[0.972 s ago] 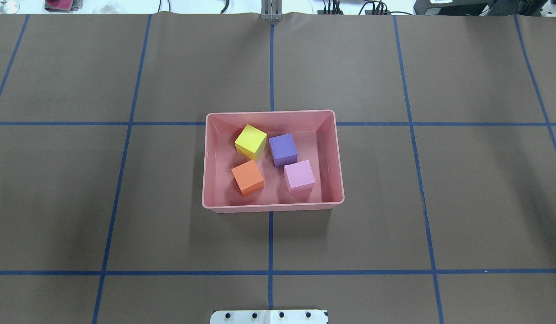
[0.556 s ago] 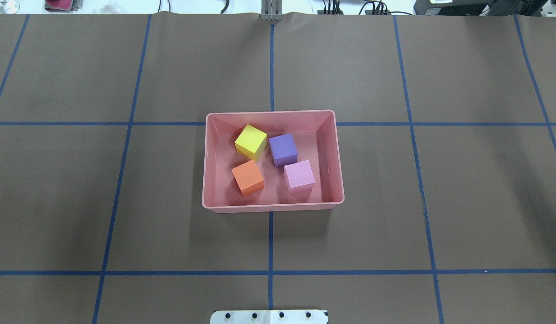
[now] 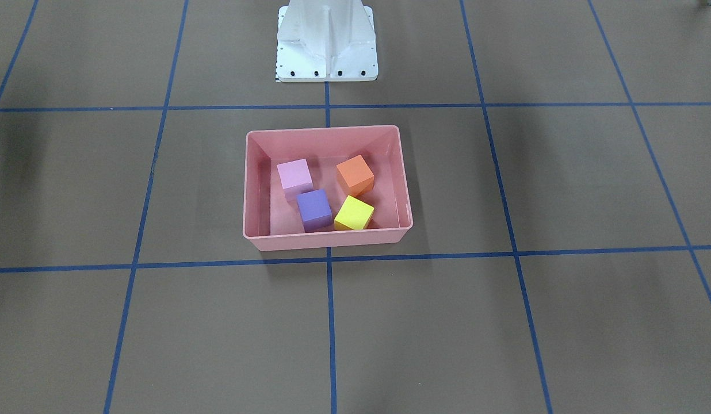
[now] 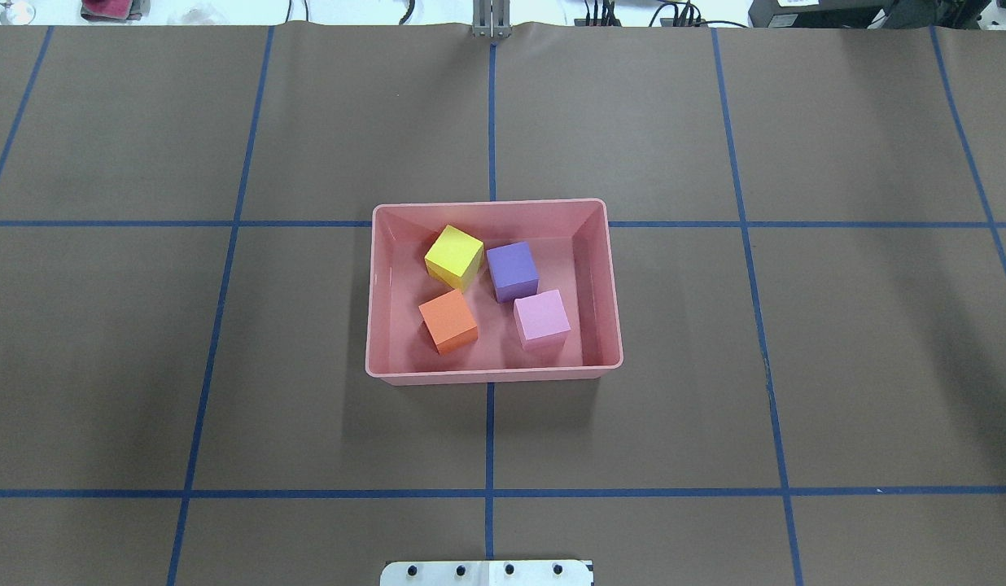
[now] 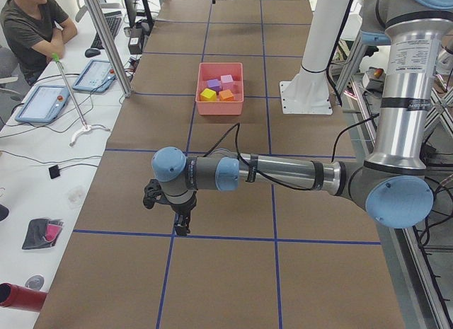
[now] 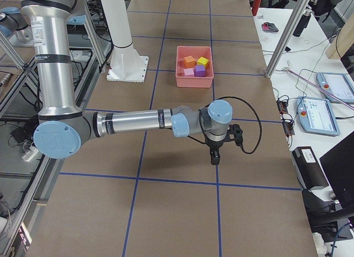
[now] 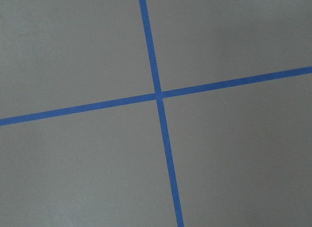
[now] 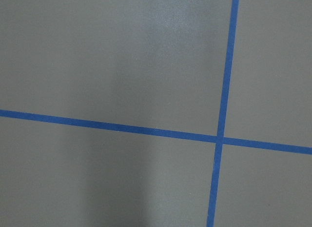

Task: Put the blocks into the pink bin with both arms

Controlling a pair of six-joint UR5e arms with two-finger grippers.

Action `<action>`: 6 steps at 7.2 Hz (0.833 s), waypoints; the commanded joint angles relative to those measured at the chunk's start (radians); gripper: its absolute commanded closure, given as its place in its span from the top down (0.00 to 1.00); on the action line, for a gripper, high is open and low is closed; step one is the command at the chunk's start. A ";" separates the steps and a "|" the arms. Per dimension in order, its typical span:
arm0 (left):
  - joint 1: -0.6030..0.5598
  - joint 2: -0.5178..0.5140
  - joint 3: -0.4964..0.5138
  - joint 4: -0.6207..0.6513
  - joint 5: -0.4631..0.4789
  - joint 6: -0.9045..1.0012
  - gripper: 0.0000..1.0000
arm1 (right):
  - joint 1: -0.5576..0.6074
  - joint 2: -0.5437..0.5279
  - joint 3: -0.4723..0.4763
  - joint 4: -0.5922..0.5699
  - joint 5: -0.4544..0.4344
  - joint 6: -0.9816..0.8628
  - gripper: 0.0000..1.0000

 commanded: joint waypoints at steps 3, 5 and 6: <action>-0.014 0.020 -0.003 -0.022 -0.016 -0.005 0.99 | -0.015 0.008 0.009 -0.001 -0.002 0.048 1.00; -0.014 0.038 -0.005 -0.057 -0.019 -0.005 0.99 | -0.016 0.005 0.007 -0.002 -0.004 0.048 1.00; -0.014 0.038 -0.009 -0.057 -0.022 -0.005 0.99 | -0.016 -0.001 0.006 -0.002 -0.004 0.048 1.00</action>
